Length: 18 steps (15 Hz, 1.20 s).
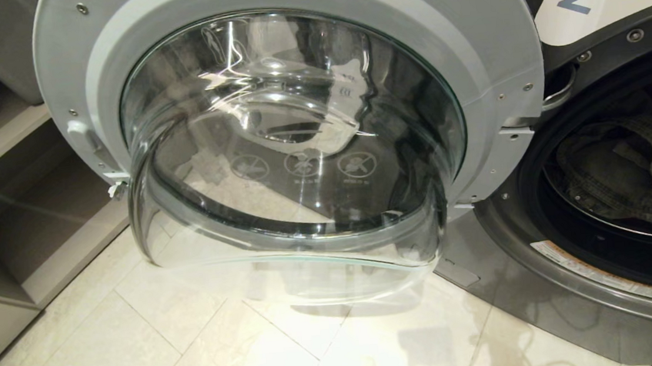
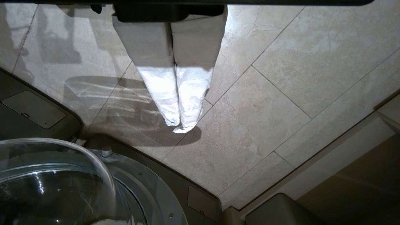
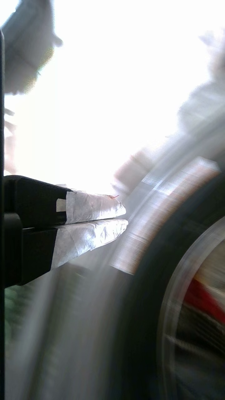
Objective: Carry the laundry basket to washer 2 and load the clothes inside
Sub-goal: Close the washing machine door with the left hand
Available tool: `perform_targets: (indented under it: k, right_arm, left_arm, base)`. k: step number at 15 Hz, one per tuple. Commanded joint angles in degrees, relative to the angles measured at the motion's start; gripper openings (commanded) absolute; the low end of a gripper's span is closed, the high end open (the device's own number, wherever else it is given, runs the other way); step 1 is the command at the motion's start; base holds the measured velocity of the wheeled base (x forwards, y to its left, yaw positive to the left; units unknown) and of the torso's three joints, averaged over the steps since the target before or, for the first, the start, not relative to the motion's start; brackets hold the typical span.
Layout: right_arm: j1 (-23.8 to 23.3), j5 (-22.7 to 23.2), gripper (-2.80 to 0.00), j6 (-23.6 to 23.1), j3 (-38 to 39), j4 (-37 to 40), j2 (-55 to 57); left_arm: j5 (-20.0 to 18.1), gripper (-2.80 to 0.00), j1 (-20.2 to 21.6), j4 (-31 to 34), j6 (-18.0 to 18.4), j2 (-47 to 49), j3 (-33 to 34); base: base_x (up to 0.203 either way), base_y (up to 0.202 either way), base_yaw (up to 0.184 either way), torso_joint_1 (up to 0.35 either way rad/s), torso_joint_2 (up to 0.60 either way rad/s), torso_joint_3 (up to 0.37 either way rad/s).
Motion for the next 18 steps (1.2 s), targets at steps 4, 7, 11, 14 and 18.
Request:
perform_targets:
  k: [4, 7, 11, 14, 18]
  right_arm:
    - [-0.41, 6.0, -2.8, -0.49, -3.76, 27.49, -29.12]
    - [-0.87, 7.32, -2.8, -1.32, -2.41, 24.08, -35.16]
    - [-0.94, 7.74, -2.8, -0.55, -2.13, 23.5, -34.94]
    - [-0.94, 7.55, -2.8, 1.23, -2.39, 24.36, -34.93]
    - [-0.94, 7.39, -2.8, 7.46, -2.48, 24.13, -34.94]
  left_arm:
    - [0.03, -2.8, 0.02, -0.05, 0.01, 0.0, 2.29]
    - [0.04, -2.8, 0.02, -0.05, 0.0, -0.01, 2.29]
    - [0.04, -2.8, 0.02, -0.05, -0.05, -0.01, 2.29]
    - [0.04, -2.8, 0.02, -0.05, -0.07, -0.01, 2.29]
    - [0.03, -2.8, 0.02, -0.05, 0.01, -0.01, 2.29]
  base:
    - [0.0, 0.0, 0.0, 0.0, 0.0, 0.0]
    - [0.0, 0.0, 0.0, 0.0, 0.0, 0.0]
    - [0.0, 0.0, 0.0, 0.0, 0.0, 0.0]
    - [0.0, 0.0, 0.0, 0.0, 0.0, 0.0]
    - [0.0, 0.0, 0.0, 0.0, 0.0, 0.0]
